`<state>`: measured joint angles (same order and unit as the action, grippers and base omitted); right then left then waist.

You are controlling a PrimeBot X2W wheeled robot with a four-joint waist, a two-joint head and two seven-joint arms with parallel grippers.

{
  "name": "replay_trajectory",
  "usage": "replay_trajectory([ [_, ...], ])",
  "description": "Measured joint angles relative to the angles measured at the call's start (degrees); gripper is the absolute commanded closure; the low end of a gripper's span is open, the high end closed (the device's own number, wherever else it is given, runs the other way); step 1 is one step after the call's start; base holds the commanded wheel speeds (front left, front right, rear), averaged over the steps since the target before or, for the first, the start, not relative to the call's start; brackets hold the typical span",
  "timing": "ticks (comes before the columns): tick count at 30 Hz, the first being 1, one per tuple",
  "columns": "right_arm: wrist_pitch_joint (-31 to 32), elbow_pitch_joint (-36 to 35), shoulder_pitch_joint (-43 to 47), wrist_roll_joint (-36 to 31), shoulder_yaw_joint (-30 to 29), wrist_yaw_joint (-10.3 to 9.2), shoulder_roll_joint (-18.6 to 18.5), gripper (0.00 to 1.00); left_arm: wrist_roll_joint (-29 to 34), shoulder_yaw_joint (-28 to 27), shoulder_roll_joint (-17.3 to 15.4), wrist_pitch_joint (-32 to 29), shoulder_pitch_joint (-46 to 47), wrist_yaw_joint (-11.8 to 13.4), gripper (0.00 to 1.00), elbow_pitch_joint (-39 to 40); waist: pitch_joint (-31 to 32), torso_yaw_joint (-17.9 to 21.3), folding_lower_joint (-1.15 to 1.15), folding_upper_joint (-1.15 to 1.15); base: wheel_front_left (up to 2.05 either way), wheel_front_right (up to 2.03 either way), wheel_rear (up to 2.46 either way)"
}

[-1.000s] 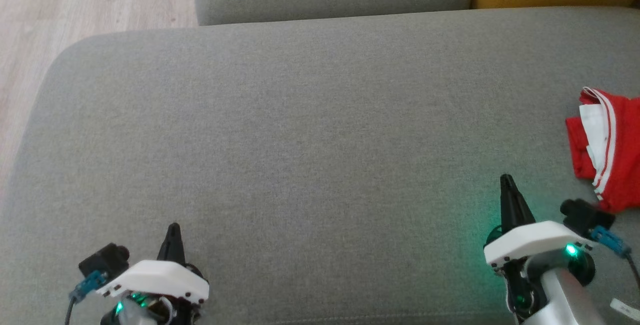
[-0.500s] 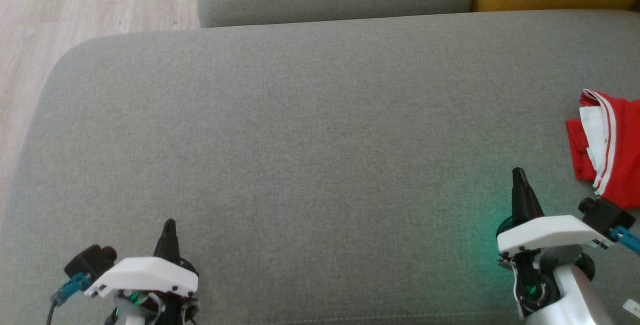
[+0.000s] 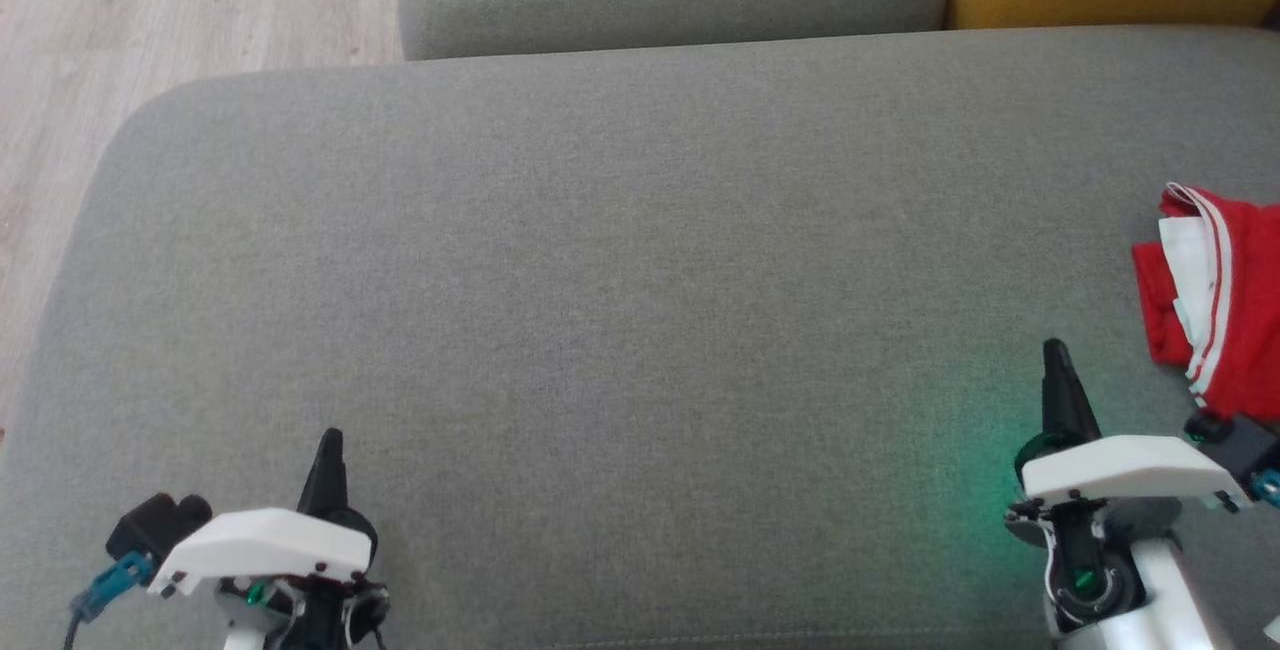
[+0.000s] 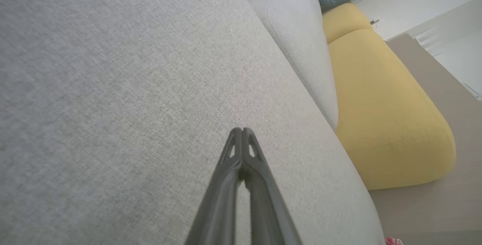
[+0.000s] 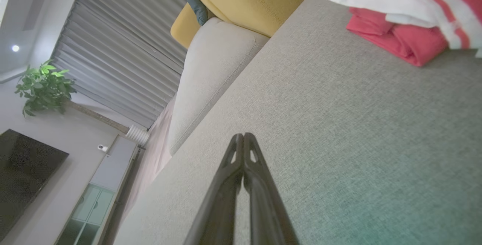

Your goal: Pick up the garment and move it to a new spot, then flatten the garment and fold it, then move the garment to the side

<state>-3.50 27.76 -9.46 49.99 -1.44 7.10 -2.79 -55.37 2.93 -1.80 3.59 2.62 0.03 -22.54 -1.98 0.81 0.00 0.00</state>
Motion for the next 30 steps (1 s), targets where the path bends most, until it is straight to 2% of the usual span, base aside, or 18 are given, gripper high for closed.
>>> replay_trajectory([
  [30,4.6,-5.6,2.3,20.6,-2.9,0.00,0.0,1.00,-18.0,-3.7,0.0,-4.8,0.1,-3.4,1.00,2.9,0.9,-0.4,0.00,0.00,0.00,0.00,0.00],
])
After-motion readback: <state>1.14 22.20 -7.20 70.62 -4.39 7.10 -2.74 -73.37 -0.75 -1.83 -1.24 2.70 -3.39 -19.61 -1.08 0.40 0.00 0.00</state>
